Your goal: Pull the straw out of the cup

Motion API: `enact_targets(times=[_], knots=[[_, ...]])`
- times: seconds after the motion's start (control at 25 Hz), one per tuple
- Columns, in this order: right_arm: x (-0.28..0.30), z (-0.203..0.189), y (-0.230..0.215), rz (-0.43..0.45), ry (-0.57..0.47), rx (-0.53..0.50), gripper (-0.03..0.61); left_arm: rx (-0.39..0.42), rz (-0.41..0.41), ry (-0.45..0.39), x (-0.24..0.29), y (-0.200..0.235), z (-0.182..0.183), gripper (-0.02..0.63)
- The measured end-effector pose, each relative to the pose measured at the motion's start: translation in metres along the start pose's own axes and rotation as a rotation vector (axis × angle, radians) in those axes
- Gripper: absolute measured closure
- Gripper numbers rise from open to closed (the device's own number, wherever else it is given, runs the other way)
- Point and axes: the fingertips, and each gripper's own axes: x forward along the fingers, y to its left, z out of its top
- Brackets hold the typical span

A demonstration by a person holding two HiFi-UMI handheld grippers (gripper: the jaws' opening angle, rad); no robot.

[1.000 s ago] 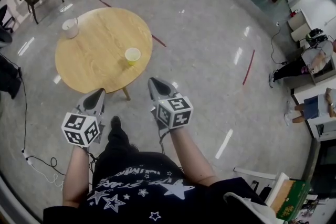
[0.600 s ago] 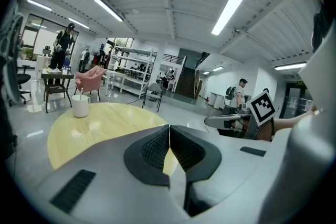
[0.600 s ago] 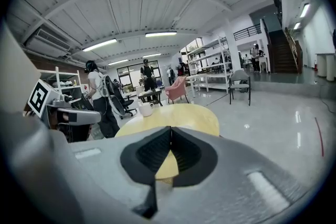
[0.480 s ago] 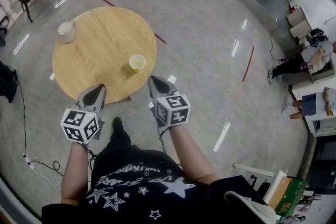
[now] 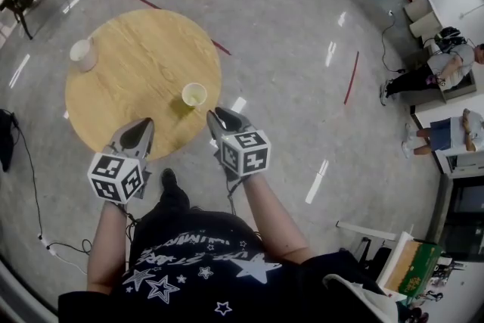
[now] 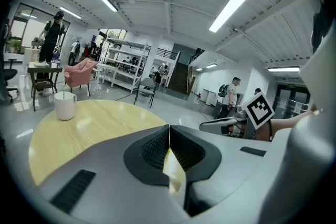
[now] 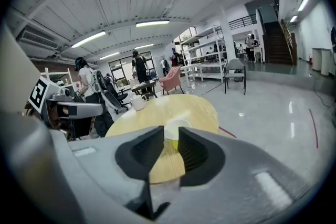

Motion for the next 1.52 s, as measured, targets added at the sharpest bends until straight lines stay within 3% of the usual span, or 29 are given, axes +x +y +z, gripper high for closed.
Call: enact_targets(times=[0.08, 0.16, 0.2, 0.44, 1.08, 1.2, 1.52], knots=[[0.005, -0.004, 0.000, -0.005, 0.011, 0.005, 0.492, 0.001, -0.014, 0.007, 0.005, 0.003, -0.001, 0.604], [0.011, -0.006, 0.002, -0.006, 0.016, 0.012, 0.414, 0.001, -0.026, 0.015, 0.009, 0.006, -0.002, 0.604], [0.014, -0.006, 0.003, -0.007, 0.019, 0.014, 0.405, -0.001, -0.030, 0.017, 0.011, 0.009, -0.001, 0.604], [0.032, -0.009, 0.007, -0.013, 0.071, -0.018, 0.402, 0.002, -0.046, 0.018, 0.024, 0.022, 0.010, 0.604], [0.065, -0.021, 0.004, -0.032, 0.154, -0.021, 0.417, -0.018, -0.059, 0.035, 0.039, 0.045, 0.009, 0.604], [0.067, -0.023, 0.003, -0.048, 0.174, -0.034, 0.495, -0.020, -0.053, 0.035, 0.038, 0.049, 0.011, 0.604], [0.069, -0.026, -0.001, -0.066, 0.200, -0.037, 0.500, -0.026, -0.049, 0.038, 0.039, 0.052, 0.010, 0.604]])
